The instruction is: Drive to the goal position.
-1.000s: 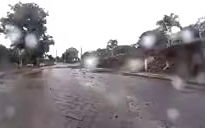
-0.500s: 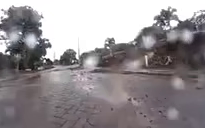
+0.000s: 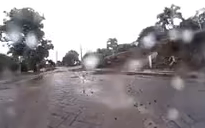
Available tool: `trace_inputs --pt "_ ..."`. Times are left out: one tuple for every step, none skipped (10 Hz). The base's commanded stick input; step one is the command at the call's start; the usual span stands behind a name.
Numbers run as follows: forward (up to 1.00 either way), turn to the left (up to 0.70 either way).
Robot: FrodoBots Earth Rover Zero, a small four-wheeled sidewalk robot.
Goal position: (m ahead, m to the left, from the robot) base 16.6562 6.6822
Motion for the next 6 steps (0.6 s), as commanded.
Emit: trace_inputs --pt "0.0 0.0" --pt "0.0 0.0" --pt "0.0 0.0" --pt "0.0 0.0" --pt "0.0 0.0" --pt "0.0 0.0"
